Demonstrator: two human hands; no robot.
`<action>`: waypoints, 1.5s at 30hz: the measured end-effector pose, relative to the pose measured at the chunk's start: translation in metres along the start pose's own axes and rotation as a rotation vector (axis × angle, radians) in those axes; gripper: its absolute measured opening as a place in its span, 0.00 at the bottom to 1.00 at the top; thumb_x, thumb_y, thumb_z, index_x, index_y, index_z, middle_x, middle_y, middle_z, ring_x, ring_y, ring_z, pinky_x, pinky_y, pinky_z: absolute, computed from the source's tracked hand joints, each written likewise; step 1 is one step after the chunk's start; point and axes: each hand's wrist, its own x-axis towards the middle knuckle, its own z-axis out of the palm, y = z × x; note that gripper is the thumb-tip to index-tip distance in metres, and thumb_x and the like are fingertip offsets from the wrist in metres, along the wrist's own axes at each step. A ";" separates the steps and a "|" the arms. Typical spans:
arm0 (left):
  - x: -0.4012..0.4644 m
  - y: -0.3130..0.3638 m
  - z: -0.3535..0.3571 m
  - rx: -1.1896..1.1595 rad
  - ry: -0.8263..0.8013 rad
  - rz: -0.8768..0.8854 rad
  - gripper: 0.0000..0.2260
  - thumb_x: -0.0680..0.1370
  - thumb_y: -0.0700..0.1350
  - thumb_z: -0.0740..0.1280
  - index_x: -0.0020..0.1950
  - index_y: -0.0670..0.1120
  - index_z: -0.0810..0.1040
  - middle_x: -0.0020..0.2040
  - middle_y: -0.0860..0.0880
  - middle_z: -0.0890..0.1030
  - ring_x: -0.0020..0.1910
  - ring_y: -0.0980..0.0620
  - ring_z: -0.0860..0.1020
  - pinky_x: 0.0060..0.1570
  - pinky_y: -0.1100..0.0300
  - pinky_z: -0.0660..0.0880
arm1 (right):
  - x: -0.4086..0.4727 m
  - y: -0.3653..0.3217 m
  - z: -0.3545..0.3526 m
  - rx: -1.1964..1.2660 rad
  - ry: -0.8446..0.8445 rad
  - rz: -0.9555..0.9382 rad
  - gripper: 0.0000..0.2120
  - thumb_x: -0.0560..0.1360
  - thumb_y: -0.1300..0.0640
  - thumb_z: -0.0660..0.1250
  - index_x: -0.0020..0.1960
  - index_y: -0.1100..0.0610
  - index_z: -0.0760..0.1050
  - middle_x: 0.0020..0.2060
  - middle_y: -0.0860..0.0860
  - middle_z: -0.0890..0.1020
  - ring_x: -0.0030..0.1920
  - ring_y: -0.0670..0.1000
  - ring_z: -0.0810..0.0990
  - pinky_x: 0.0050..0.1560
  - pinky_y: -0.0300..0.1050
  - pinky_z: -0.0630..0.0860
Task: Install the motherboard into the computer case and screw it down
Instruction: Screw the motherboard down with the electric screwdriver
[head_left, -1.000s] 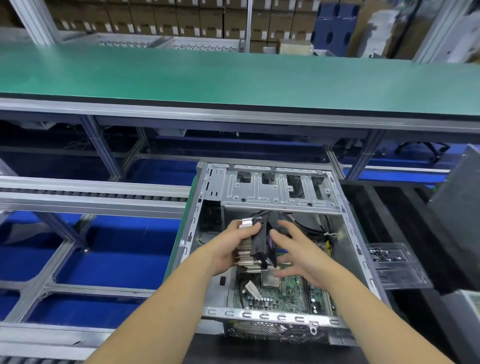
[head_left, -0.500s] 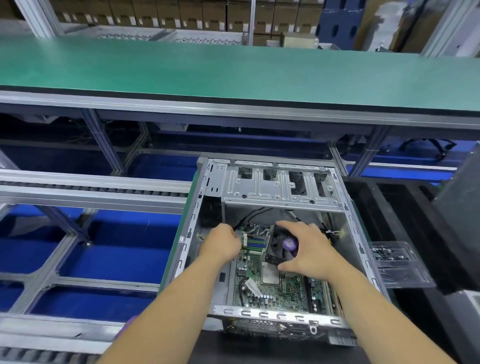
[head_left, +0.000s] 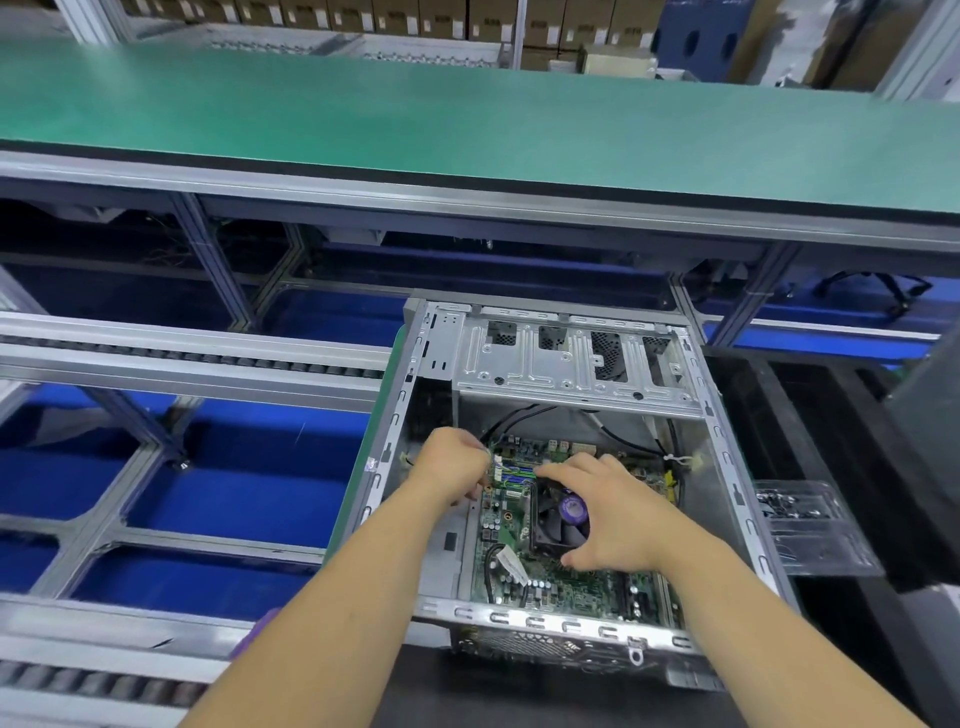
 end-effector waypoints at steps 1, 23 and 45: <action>-0.002 0.002 0.000 -0.083 -0.028 -0.007 0.10 0.75 0.34 0.59 0.45 0.43 0.79 0.31 0.46 0.80 0.24 0.50 0.73 0.25 0.66 0.64 | 0.000 -0.001 0.000 0.002 0.002 -0.005 0.50 0.66 0.41 0.77 0.80 0.39 0.54 0.70 0.43 0.65 0.68 0.51 0.63 0.70 0.53 0.69; -0.001 -0.013 0.006 0.457 -0.302 -0.034 0.06 0.75 0.36 0.60 0.41 0.41 0.76 0.36 0.41 0.79 0.30 0.45 0.76 0.26 0.65 0.68 | 0.006 -0.011 0.006 -0.124 -0.044 -0.067 0.51 0.66 0.38 0.77 0.80 0.38 0.52 0.70 0.44 0.65 0.67 0.53 0.64 0.69 0.53 0.70; -0.024 0.005 -0.008 0.692 -0.901 -0.170 0.07 0.75 0.44 0.74 0.52 0.46 0.83 0.53 0.42 0.83 0.46 0.52 0.78 0.48 0.59 0.74 | 0.007 -0.006 0.008 0.044 -0.103 0.021 0.53 0.63 0.29 0.75 0.79 0.33 0.50 0.69 0.45 0.65 0.70 0.52 0.59 0.72 0.56 0.60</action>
